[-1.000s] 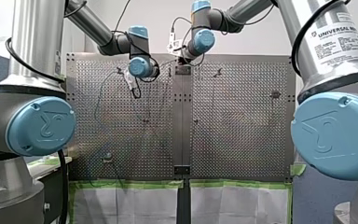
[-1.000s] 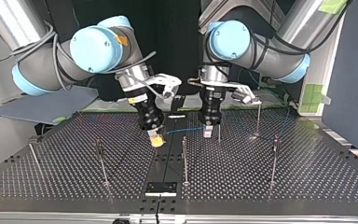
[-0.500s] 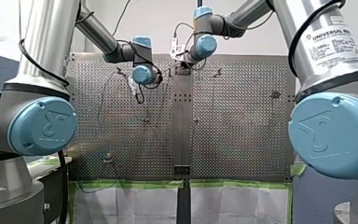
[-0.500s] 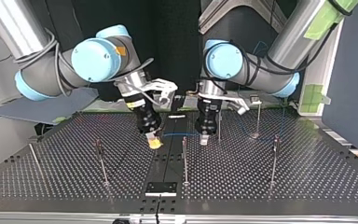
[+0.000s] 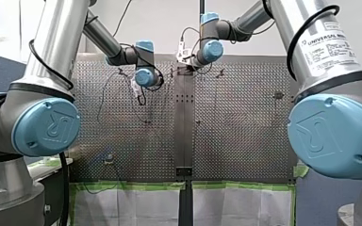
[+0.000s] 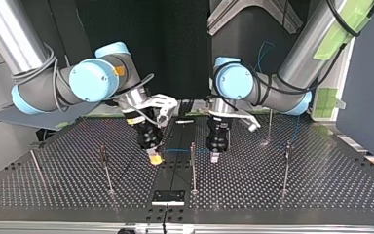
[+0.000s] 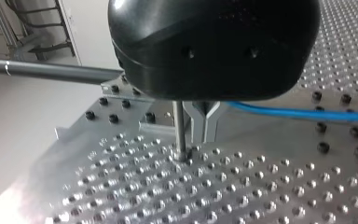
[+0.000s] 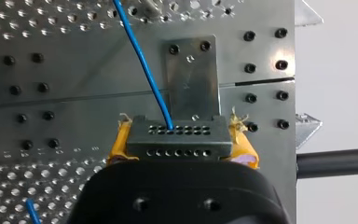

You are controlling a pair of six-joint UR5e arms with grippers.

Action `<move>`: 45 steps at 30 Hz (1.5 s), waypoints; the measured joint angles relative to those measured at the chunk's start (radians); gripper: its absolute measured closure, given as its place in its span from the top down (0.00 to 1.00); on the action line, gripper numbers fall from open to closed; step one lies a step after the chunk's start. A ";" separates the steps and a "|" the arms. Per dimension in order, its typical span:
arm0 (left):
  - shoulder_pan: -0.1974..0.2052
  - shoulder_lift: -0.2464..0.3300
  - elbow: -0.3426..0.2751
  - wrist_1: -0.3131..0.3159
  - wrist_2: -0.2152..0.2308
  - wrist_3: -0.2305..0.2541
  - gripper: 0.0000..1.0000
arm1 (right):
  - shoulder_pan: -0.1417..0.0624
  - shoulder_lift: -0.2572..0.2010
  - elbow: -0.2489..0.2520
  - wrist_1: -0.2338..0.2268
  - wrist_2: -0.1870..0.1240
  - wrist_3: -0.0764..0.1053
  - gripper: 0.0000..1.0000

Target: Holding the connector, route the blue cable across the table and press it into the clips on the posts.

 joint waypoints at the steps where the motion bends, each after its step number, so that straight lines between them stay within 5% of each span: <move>1: 0.003 -0.008 0.010 -0.001 -0.003 0.000 0.00 | -0.004 0.001 -0.002 0.000 -0.002 0.001 0.00; 13: 0.025 -0.020 0.062 -0.022 0.004 0.001 0.00 | -0.046 0.008 -0.011 -0.002 -0.031 0.002 0.00; 15: 0.024 -0.021 0.062 -0.029 0.004 0.001 0.08 | -0.049 0.008 -0.011 -0.002 -0.033 0.002 0.00; 17: 0.022 -0.021 0.063 -0.038 0.004 0.001 0.36 | -0.050 0.008 -0.011 -0.002 -0.033 0.002 0.00; 18: 0.021 -0.021 0.062 -0.042 0.004 0.001 0.36 | -0.051 0.008 -0.011 -0.002 -0.034 0.002 0.00; 20: 0.017 -0.021 0.063 -0.052 0.003 0.002 0.67 | -0.051 0.008 -0.011 -0.002 -0.034 0.002 0.00; 21: 0.016 -0.020 0.062 -0.056 0.002 0.002 0.67 | -0.051 0.008 -0.011 -0.002 -0.034 0.002 0.00; 23: 0.013 -0.020 0.062 -0.068 0.001 0.003 0.86 | -0.051 0.008 -0.011 -0.002 -0.034 0.002 0.00; 27: 0.010 -0.020 0.062 -0.085 -0.002 0.003 0.86 | -0.051 0.008 -0.011 -0.001 -0.034 0.002 0.00; 28: 0.009 -0.020 0.062 -0.087 -0.003 0.003 1.00 | -0.051 0.008 -0.011 -0.001 -0.034 0.002 0.00; 45: -0.004 0.043 0.006 -0.176 -0.001 -0.001 1.00 | -0.057 0.008 -0.011 0.006 -0.001 0.002 0.00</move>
